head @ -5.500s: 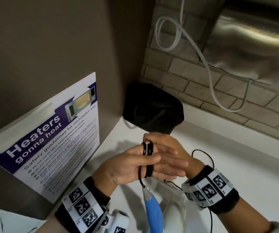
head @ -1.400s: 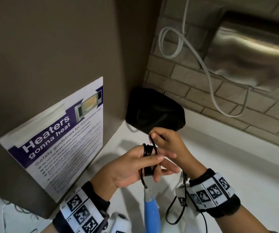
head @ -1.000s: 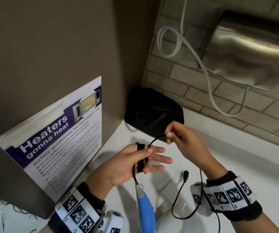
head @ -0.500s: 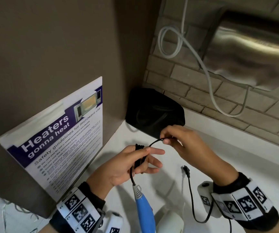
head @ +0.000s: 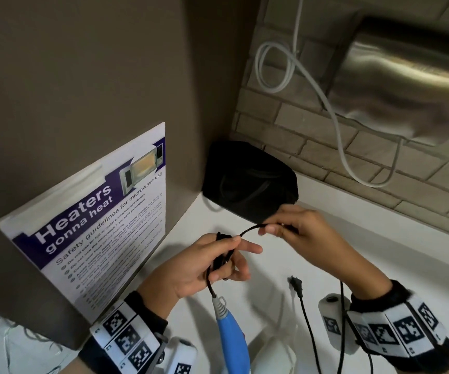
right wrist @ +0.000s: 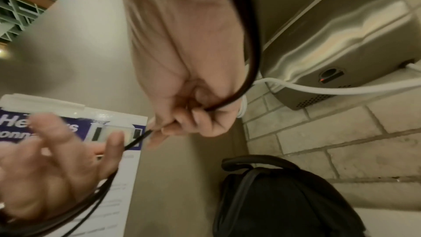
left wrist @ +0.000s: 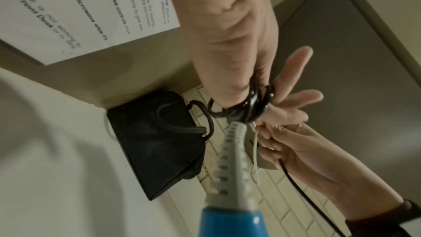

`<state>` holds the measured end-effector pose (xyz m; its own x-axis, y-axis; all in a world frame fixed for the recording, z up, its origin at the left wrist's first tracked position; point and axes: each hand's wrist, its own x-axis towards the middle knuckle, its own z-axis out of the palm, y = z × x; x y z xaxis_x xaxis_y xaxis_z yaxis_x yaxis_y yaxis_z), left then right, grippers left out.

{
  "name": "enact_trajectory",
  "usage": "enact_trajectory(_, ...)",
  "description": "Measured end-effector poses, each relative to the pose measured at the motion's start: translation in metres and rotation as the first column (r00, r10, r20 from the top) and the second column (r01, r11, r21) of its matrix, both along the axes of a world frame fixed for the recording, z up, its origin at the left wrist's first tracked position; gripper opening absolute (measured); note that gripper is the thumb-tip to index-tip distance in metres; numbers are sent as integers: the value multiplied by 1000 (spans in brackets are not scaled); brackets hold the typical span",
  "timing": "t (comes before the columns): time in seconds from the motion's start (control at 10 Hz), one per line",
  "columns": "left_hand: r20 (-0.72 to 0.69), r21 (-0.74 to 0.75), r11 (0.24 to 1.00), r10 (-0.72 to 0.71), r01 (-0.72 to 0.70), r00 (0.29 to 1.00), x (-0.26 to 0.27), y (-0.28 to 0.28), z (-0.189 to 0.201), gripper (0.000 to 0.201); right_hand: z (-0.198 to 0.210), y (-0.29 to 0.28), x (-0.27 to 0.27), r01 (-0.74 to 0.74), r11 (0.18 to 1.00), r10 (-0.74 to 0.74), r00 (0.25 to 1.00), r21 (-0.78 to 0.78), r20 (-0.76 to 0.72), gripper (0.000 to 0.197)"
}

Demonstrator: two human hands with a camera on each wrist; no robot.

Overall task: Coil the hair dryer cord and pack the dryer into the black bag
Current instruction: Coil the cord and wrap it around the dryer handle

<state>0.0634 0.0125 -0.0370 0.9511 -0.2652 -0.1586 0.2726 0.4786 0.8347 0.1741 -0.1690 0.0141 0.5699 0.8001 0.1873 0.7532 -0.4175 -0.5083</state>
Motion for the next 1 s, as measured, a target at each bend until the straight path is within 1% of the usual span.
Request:
enact_trajectory(0.1,92,134,977,-177,164,980,-3,-5,7,31,0,8,7,126,986,-131,991,105,37,6)
enact_trajectory(0.2,186,137,967,-237,214,953,-5,-13,17,29,-5,13,6,139,979,-144,989,150,26,15)
enact_trajectory(0.3,283,20,988,-150,150,947,-4,-17,15,42,-60,32,-2,447,856,-444,893,-261,73,20)
enact_trajectory(0.4,297,-73,997,20,2,955,1,-17,3,52,-89,52,-20,553,664,-588,802,-503,105,28)
enact_trajectory(0.5,234,-191,973,175,-131,956,6,-15,-6,58,-50,28,-46,159,947,-206,967,-281,-149,21)
enact_trajectory(0.6,134,-295,920,307,-258,942,12,-15,-9,55,-56,16,-51,43,948,-76,993,-316,-92,20)
enact_trajectory(0.7,71,-309,880,398,-359,915,17,-13,-14,56,-63,9,-66,0,935,-19,998,-354,-51,23)
enact_trajectory(0.8,-5,-291,839,479,-460,878,21,-7,-21,56,-49,-8,-70,10,923,-27,999,-385,-40,24)
enact_trajectory(0.9,-41,-210,852,483,-480,875,22,-5,-25,56,-28,-12,-78,27,932,-25,1000,-361,9,14)
enact_trajectory(1.0,3,-80,914,398,-397,917,18,-13,-20,61,-5,-12,-68,74,955,-38,991,-286,130,8)
